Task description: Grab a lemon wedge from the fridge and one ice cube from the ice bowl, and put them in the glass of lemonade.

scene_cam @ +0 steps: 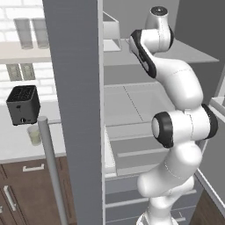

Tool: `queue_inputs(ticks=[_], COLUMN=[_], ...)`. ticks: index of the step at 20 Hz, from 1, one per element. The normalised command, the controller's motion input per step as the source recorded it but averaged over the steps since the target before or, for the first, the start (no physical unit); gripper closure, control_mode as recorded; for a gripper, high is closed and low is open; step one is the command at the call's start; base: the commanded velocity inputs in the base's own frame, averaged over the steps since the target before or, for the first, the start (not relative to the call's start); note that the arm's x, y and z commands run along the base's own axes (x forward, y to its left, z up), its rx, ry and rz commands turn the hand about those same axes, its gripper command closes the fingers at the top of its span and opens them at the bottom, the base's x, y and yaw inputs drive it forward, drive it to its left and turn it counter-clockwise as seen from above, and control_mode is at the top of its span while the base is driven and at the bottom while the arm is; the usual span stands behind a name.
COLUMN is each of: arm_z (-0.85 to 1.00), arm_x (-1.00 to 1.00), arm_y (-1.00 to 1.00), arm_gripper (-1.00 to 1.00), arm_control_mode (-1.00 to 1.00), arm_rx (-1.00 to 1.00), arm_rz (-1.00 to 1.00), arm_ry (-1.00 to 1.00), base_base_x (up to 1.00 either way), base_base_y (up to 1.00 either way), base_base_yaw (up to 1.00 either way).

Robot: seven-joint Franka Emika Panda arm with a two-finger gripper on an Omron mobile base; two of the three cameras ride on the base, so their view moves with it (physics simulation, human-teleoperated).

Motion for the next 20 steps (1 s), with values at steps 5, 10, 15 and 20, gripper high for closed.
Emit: queue_inputs(ticks=[5,10,15,20], arm_z=[0.0,0.0,0.0,-0.09], arm_x=[-0.94,-1.0,-1.0,-1.0], arm_y=[0.0,0.0,0.0,0.0], arm_gripper=[1.0,1.0,1.0,1.0], arm_control_mode=[-1.0,-1.0,-1.0,-1.0], arm_rx=[0.02,0.01,0.01,0.01], arm_rz=[0.0,0.02,0.04,0.05], arm_ry=[-0.05,-0.03,0.0,0.0], base_base_x=[0.0,0.0,0.0,0.0], base_base_y=[0.0,0.0,0.0,0.0], base_base_yaw=[0.0,0.0,0.0,0.0])
